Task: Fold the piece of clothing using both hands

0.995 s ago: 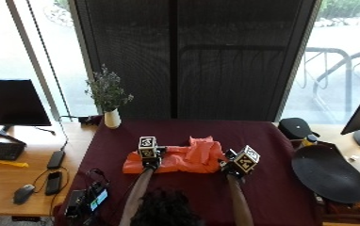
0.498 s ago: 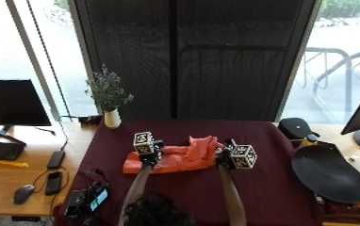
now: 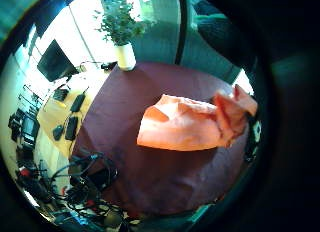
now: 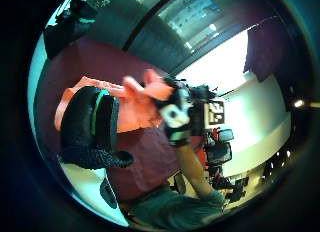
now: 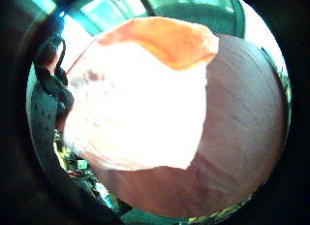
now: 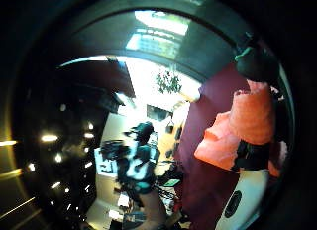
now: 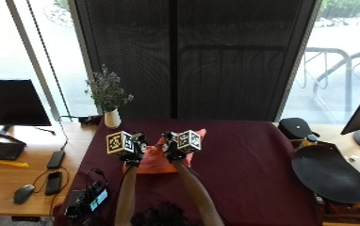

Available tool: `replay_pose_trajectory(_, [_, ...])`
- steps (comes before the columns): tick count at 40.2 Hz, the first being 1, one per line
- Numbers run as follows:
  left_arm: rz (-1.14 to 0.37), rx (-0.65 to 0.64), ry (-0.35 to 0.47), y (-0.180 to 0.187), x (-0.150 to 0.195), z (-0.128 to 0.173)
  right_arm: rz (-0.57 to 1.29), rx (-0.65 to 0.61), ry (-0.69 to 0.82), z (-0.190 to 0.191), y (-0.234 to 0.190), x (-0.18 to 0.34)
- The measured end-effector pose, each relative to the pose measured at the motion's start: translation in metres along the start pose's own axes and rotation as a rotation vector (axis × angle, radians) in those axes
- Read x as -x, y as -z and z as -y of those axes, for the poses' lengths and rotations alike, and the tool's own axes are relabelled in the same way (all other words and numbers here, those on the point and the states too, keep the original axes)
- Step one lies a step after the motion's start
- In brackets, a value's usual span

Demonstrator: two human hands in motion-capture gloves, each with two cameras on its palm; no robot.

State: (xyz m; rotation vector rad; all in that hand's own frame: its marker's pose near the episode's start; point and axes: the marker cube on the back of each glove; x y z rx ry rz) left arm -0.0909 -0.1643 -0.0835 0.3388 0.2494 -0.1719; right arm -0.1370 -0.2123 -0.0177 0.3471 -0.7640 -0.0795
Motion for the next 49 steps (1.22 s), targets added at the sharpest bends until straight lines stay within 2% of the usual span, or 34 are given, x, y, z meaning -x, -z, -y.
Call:
replay_pose_trajectory(2, [-0.071, 0.026, 0.015, 0.002, -0.002, -0.018, -0.033, 0.057, 0.001, -0.007, -0.030, 0.012])
replay_pose_trajectory(5, [-0.056, 0.002, 0.026, 0.004, 0.007, -0.028, -0.133, 0.123, -0.023, -0.020, -0.064, 0.021])
replay_pose_trajectory(10, [0.007, 0.003, 0.056, 0.003, 0.026, -0.043, -0.305, 0.126, 0.158, -0.035, -0.118, 0.039])
replay_pose_trajectory(13, [0.019, 0.023, 0.070, 0.000, 0.035, -0.048, -0.377, 0.194, 0.214, -0.050, -0.139, 0.043])
replay_pose_trajectory(16, [0.015, 0.043, 0.081, -0.007, 0.045, -0.050, -0.423, 0.359, 0.242, -0.072, -0.153, 0.044])
replay_pose_trajectory(19, [0.006, 0.051, 0.086, -0.011, 0.049, -0.052, -0.385, 0.620, 0.255, -0.094, -0.158, 0.046])
replay_pose_trajectory(22, [0.003, 0.062, 0.092, -0.017, 0.051, -0.054, -0.307, 0.900, 0.208, -0.111, -0.146, 0.045])
replay_pose_trajectory(24, [-0.002, 0.071, 0.098, -0.022, 0.052, -0.056, -0.257, 0.992, 0.213, -0.112, -0.130, 0.042])
replay_pose_trajectory(28, [-0.023, 0.082, 0.103, -0.031, 0.050, -0.055, -0.187, 0.876, 0.410, -0.092, -0.096, 0.033])
replay_pose_trajectory(30, [-0.041, 0.088, 0.100, -0.037, 0.045, -0.053, -0.193, 0.834, 0.450, -0.084, -0.072, 0.029])
replay_pose_trajectory(34, [-0.042, 0.127, 0.063, -0.043, 0.024, -0.055, -0.453, 0.780, 0.334, -0.073, -0.006, 0.010])
replay_pose_trajectory(40, [0.053, 0.161, -0.038, -0.056, -0.015, -0.060, -0.871, 0.494, 0.219, -0.037, 0.064, -0.050])
replay_pose_trajectory(43, [0.088, 0.191, -0.071, -0.056, -0.030, -0.066, -0.947, 0.417, 0.162, -0.034, 0.097, -0.057])
replay_pose_trajectory(49, [0.090, 0.190, -0.133, -0.055, -0.050, -0.069, -0.955, 0.387, 0.080, -0.036, 0.134, -0.062])
